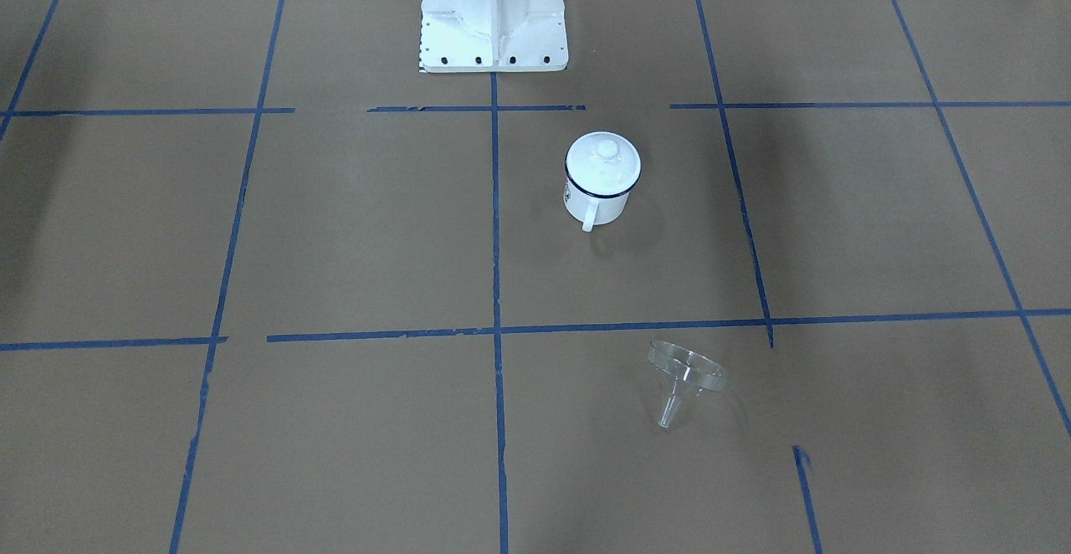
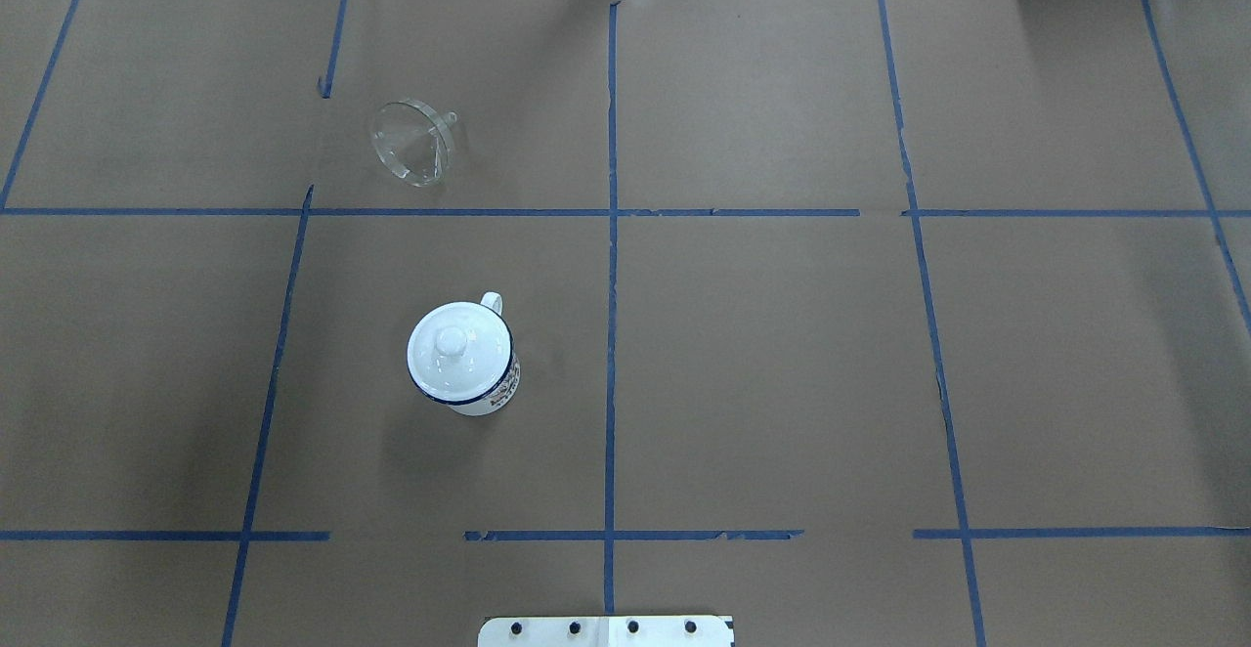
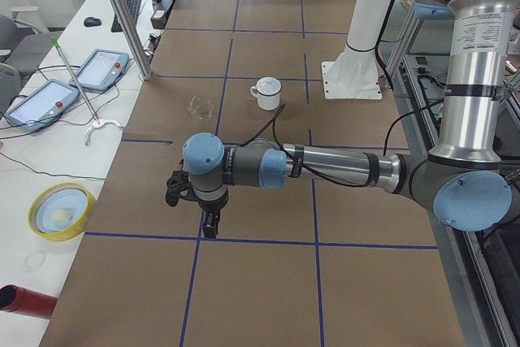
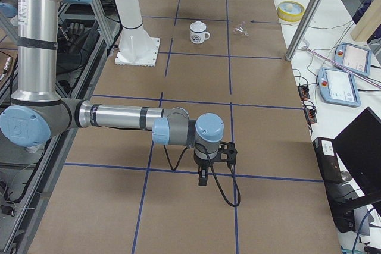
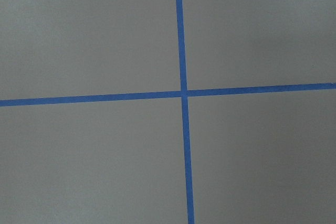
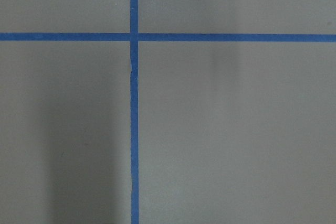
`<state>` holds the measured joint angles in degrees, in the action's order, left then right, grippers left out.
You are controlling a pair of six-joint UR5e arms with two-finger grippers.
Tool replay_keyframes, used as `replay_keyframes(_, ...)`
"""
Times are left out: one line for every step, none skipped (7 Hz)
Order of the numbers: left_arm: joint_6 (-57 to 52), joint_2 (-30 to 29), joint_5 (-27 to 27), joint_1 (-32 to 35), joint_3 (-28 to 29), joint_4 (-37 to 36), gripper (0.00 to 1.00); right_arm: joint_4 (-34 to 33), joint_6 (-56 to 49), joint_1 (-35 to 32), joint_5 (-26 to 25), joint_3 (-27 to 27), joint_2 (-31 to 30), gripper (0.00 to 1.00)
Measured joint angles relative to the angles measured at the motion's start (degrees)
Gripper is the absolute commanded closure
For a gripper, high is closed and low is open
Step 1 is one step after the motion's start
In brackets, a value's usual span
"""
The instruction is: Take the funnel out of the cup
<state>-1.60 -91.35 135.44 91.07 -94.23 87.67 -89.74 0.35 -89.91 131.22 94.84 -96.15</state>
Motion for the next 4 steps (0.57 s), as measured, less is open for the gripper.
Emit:
replay_keyframes(0.0,0.2,0.0,0.0,0.1,0.0,0.0,0.0,0.0,0.0,0.0,0.0,0.0,0.0)
replay_keyframes(-0.1,0.5,0.0,0.1,0.2,-0.1,0.0,0.0,0.0,0.0,0.0,0.0,0.0,0.0)
replay_keyframes(-0.2,0.9,0.0,0.2,0.3,-0.3,0.0,0.0,0.0,0.0,0.0,0.0,0.0,0.0)
replay_keyframes(-1.2,1.4,0.0,0.4,0.5,-0.4,0.0,0.0,0.0,0.0,0.0,0.0,0.0,0.0)
